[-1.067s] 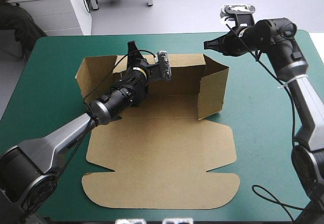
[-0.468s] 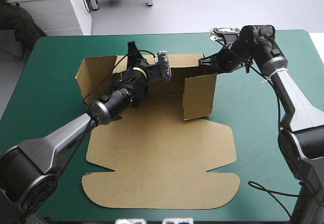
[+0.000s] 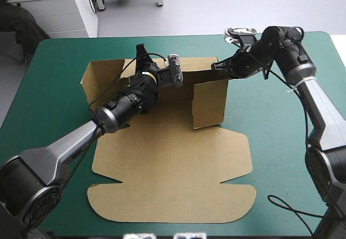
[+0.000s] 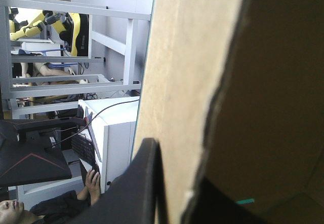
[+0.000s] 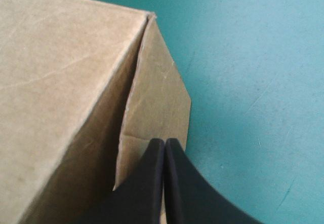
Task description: Fold the box
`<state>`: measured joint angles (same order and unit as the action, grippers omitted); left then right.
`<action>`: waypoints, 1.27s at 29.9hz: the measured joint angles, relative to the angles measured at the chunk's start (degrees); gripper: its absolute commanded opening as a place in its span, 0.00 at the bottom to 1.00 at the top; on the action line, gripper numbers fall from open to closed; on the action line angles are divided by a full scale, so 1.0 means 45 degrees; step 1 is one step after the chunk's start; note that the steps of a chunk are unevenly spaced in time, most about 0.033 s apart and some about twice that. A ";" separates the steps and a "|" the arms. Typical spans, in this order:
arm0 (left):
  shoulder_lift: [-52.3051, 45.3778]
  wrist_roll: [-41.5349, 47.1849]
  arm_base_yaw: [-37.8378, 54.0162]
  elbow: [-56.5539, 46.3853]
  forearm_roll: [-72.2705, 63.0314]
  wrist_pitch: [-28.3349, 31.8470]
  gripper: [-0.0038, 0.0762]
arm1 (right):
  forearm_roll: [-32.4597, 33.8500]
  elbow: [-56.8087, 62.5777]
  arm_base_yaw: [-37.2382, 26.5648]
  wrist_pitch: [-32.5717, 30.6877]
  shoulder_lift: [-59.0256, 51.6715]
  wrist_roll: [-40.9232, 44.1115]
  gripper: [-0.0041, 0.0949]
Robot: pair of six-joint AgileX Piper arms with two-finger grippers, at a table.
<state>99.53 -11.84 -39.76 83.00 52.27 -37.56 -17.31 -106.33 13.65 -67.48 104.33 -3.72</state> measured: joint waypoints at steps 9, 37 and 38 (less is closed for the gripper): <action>0.0000 0.0000 0.0000 0.0000 0.0000 0.0000 0.04 | -0.0830 0.4884 0.0000 0.3425 -0.2379 -0.2484 0.02; 0.0000 0.0000 0.0000 0.0000 -0.0010 -0.0093 0.04 | -0.4996 1.0195 0.0000 0.6773 -0.5531 -1.0836 0.03; 0.0000 0.0000 0.0000 0.0000 -0.0010 -0.0093 0.04 | -0.4996 1.0152 0.0000 0.6685 -0.5729 -1.0711 0.03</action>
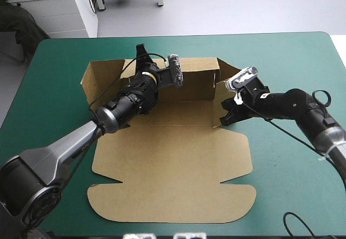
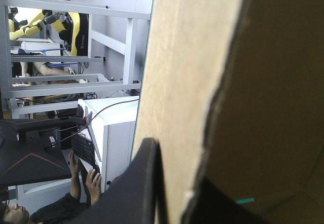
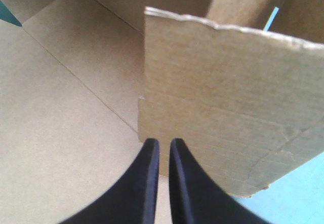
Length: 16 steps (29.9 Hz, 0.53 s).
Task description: Fold the box
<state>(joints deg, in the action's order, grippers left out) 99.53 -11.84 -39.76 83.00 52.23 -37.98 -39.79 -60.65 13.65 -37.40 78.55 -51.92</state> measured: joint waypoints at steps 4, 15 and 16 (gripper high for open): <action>0.0000 0.0000 0.0000 0.0011 0.0000 -0.0003 0.04 | -0.0028 -0.0549 0.0000 0.0115 -0.0912 0.0522 0.03; 0.0000 0.0000 0.0000 0.0011 0.0000 -0.0039 0.04 | 0.2659 -0.4972 0.0000 0.1048 -0.1217 0.5852 0.03; 0.0000 0.0000 0.0000 0.0011 0.0000 -0.0039 0.04 | 0.3043 -0.5388 0.0000 0.1017 -0.1062 0.6319 0.03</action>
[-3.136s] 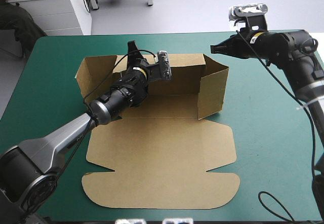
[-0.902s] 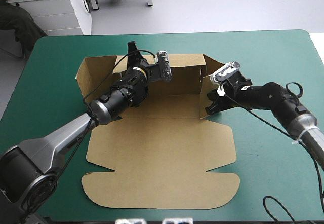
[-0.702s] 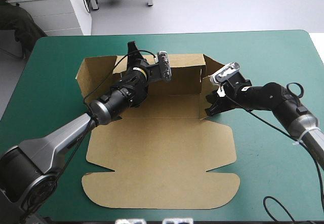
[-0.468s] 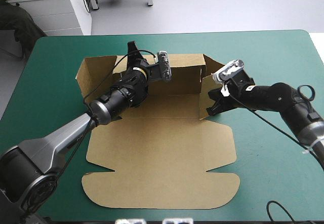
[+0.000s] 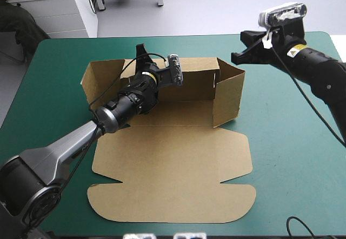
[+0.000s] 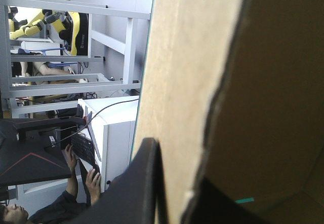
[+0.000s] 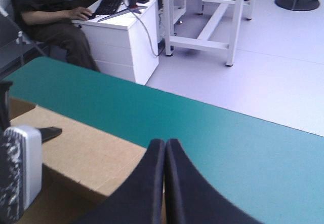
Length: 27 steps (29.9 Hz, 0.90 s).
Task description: Fold the box
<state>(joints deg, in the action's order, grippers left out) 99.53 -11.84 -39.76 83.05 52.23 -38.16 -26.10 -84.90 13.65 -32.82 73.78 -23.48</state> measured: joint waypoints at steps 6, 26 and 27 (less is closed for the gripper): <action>0.0000 0.0000 0.0000 0.0000 0.0000 0.0000 0.04 | 0.1745 -0.2052 0.0000 -0.1143 0.1628 0.2251 0.03; 0.0000 0.0000 0.0000 0.0000 -0.0004 0.0000 0.04 | 0.3072 -0.4196 0.0000 -0.4144 0.7011 0.5298 0.03; 0.0000 0.0000 0.0000 0.0000 -0.0004 0.0000 0.04 | 0.3069 -0.4196 0.0000 -0.4293 0.7069 0.5298 0.03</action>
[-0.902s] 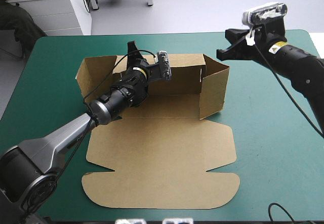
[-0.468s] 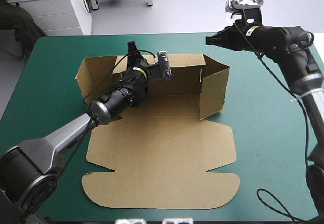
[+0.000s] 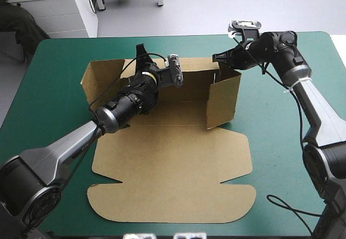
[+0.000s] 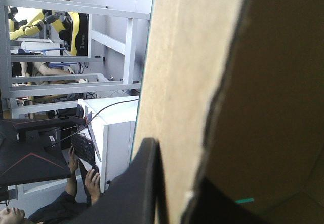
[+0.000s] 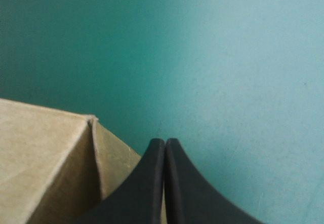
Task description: Fold the box
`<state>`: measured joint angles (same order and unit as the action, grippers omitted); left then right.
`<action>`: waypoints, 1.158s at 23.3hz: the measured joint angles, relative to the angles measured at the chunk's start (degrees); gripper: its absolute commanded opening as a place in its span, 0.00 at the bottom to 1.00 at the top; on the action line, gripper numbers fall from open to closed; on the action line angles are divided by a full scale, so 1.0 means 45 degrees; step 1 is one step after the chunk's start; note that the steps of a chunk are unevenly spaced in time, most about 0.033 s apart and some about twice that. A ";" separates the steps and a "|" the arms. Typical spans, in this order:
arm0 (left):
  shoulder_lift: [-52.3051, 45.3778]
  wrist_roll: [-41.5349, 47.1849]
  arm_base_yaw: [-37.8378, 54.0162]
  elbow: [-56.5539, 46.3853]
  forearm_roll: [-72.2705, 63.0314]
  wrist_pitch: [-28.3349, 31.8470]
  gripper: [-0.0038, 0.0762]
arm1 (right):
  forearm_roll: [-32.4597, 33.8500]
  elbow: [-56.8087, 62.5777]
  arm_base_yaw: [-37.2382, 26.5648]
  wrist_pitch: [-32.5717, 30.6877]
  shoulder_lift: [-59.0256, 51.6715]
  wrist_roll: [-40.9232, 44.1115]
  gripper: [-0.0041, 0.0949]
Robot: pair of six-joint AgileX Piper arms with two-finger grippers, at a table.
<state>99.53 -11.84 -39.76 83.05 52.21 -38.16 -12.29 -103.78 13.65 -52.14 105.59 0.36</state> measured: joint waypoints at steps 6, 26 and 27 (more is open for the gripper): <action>0.0000 0.0000 0.0000 0.0000 0.0000 -0.0012 0.04 | -0.0096 -0.0059 0.0000 -0.1163 0.0029 -0.0079 0.02; 0.0000 0.0011 0.0000 0.0002 -0.0068 -0.0061 0.04 | -0.6833 0.8841 0.0000 0.5460 -0.4110 -0.9374 0.02; 0.0000 -0.0005 0.0000 -0.0011 -0.0068 -0.0061 0.04 | -0.7130 0.8944 0.0000 0.5460 -0.4110 -0.9915 0.03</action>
<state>99.53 -11.86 -39.76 83.00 51.90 -38.43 -44.37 -63.53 13.65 -27.57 87.09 -44.26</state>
